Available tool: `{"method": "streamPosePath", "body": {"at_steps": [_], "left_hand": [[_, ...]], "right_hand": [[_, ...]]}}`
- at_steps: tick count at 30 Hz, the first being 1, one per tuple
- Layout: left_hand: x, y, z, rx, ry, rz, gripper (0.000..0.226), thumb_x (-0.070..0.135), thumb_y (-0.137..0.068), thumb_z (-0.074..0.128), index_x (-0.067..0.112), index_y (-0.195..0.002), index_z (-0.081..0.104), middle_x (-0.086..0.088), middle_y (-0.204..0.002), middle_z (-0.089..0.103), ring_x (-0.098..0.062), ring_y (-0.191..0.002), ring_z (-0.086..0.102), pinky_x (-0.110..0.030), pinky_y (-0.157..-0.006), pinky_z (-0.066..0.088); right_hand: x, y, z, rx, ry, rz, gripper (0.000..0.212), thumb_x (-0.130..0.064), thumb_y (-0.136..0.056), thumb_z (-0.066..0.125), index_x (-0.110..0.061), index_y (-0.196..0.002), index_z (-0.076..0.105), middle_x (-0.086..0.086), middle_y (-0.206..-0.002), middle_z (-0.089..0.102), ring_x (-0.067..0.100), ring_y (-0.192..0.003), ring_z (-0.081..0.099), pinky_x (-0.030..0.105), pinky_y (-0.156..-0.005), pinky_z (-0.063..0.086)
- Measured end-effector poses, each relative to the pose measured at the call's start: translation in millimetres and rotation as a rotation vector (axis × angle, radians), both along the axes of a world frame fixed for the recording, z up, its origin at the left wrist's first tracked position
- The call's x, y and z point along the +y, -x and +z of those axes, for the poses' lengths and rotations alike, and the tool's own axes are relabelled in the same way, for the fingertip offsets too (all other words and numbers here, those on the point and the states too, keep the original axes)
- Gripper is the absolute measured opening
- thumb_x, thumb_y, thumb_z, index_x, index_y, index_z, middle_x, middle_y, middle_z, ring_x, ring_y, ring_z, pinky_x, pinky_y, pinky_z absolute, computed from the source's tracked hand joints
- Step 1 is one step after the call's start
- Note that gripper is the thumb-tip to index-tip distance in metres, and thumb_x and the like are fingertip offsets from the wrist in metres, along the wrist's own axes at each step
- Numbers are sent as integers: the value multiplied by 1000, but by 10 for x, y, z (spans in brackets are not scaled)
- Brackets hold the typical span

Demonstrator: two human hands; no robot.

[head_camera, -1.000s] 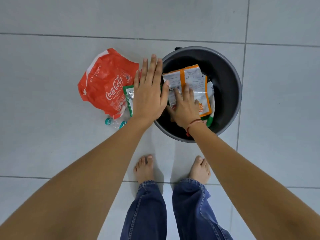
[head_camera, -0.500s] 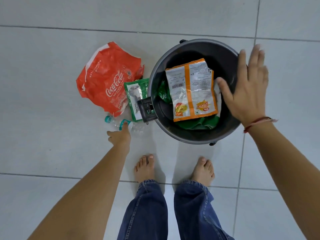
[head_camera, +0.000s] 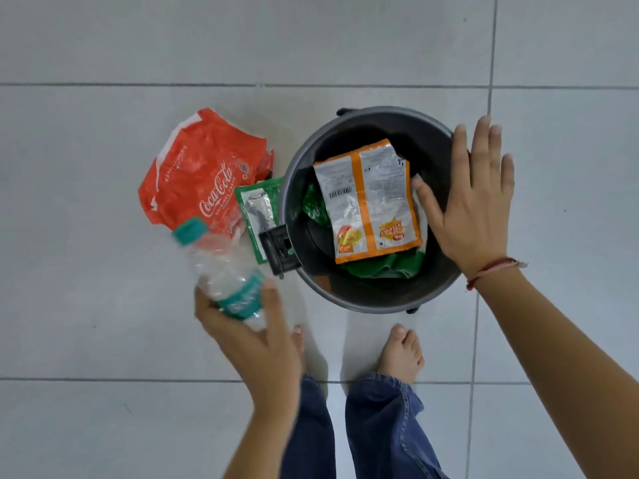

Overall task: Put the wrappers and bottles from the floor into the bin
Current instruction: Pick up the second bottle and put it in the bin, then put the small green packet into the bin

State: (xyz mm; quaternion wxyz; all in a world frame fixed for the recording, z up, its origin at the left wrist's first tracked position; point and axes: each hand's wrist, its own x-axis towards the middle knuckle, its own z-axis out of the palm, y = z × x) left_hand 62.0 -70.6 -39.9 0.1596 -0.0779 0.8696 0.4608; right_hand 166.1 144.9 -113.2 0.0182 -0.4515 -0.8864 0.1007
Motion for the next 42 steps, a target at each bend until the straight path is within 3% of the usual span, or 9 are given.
{"method": "streamPosePath", "body": {"at_steps": [2, 4, 7, 11, 17, 21, 25, 38, 42], "left_hand": [[78, -190, 134, 123, 67, -357, 64, 32, -89, 63, 25, -142, 28, 16, -118, 42, 2, -102, 55, -38, -93, 53], [247, -322, 160, 127, 181, -554, 73, 56, -87, 47, 26, -146, 19, 18, -122, 40, 1, -109, 49, -46, -111, 27], [403, -209, 65, 40, 255, -571, 76, 67, -85, 27, 28, -149, 15, 5, -144, 38, -14, -131, 42, -50, -115, 2], [333, 346, -275, 107, 190, -229, 54, 45, -96, 35, 15, -140, 37, -8, -137, 46, -19, -125, 46, -45, -114, 24], [446, 1124, -1329, -376, -68, 68, 46, 28, -95, 54, 7, -134, 44, -14, -132, 54, -31, -121, 55, -46, -106, 45], [-343, 442, -2298, -697, 659, -641, 59, 54, -100, 24, 21, -149, 28, -2, -158, 28, -18, -144, 24, -37, -122, 17], [-1386, -637, -2427, -513, 737, -786, 52, 36, -101, 29, 19, -149, 17, -8, -158, 20, -25, -144, 22, -38, -120, 17], [-872, -429, -1718, -558, 828, -1027, 46, 21, -105, 22, 17, -151, 16, -4, -159, 20, -21, -143, 27, -35, -118, 23], [188, -98, -963, 123, 427, -1008, 63, 2, -92, 34, 17, -151, 20, -10, -160, 17, -31, -147, 15, -45, -121, 13]], "right_hand": [[-2, 7, -6, -8, -5, -1, 72, -53, -98, 34, -10, -152, 13, 21, -160, 11, 35, -148, 8, 52, -118, 10], [0, 7, -19, -7, -8, -3, 71, -53, -98, 33, -11, -152, 13, 21, -160, 11, 35, -148, 8, 52, -118, 10], [5, 3, -36, -6, -18, -8, 68, -50, -99, 32, -11, -151, 13, 20, -160, 12, 35, -148, 8, 51, -118, 11], [5, -3, -48, 15, -16, -15, 63, -45, -101, 29, -11, -151, 15, 19, -160, 12, 34, -148, 8, 51, -118, 11], [12, -8, -54, 20, -23, -21, 65, -46, -100, 29, -9, -151, 15, 20, -160, 11, 36, -148, 8, 52, -118, 11], [6, -11, -65, 11, -32, -8, 67, -49, -100, 29, -9, -151, 14, 20, -160, 11, 35, -148, 7, 51, -118, 10], [10, -20, -72, 16, -41, -17, 68, -51, -99, 29, -9, -151, 13, 20, -160, 11, 35, -148, 7, 50, -119, 10], [-4, 12, -20, 1, 9, -43, 68, -51, -99, 30, -11, -151, 15, 18, -160, 14, 34, -148, 8, 52, -119, 14], [-10, 15, -19, 14, 12, -47, 67, -50, -99, 30, -10, -151, 17, 19, -159, 17, 34, -148, 11, 52, -118, 15]]}}
